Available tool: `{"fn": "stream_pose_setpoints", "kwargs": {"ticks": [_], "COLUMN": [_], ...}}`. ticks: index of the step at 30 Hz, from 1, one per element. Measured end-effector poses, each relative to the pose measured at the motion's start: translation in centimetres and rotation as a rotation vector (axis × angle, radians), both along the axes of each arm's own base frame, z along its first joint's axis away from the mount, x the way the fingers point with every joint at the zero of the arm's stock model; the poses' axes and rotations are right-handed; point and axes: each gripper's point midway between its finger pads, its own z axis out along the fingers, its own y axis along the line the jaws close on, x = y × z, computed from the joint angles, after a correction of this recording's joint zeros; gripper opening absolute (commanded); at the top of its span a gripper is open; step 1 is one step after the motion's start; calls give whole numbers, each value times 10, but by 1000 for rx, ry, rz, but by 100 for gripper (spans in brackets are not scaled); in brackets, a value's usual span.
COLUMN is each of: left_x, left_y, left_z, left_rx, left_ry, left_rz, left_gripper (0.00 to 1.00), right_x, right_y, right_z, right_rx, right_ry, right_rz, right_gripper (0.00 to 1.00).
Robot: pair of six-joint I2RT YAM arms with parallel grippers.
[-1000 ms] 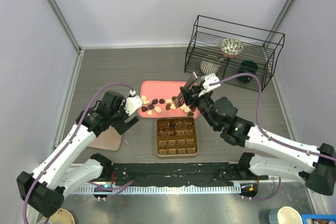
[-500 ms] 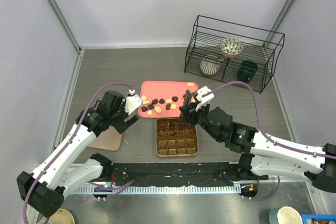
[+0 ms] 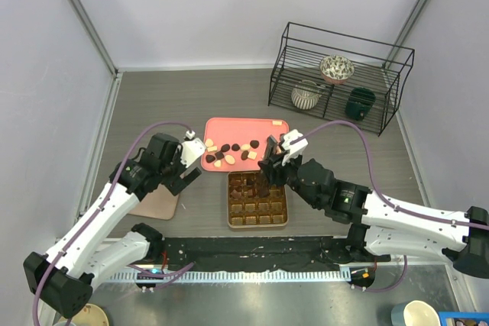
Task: Pack the chocolate
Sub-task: Place the fake chocolate in the packing box.
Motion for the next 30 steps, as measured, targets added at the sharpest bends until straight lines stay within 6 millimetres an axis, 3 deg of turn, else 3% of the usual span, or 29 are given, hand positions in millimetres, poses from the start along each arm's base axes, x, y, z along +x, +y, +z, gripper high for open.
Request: {"fn": "stream_pose_setpoints", "kwargs": {"ticks": [12, 18, 24, 30], "left_x": [0, 1, 1, 2], "left_y": [2, 3, 3, 2], "left_z": [2, 2, 0, 0], "left_rx": [3, 9, 12, 12], "left_ry": [-10, -13, -6, -3], "left_rz": [6, 11, 12, 14], "left_gripper": [100, 100, 100, 100], "right_x": [1, 16, 64, 126], "right_y": [-2, -14, -29, -46], "right_z": [2, 26, 48, 40], "right_rx": [-4, 10, -8, -47], "right_ry": [-14, -117, -211, -230], "right_rz": [-12, -102, -248, -362], "right_gripper": [40, 45, 45, 44]}}
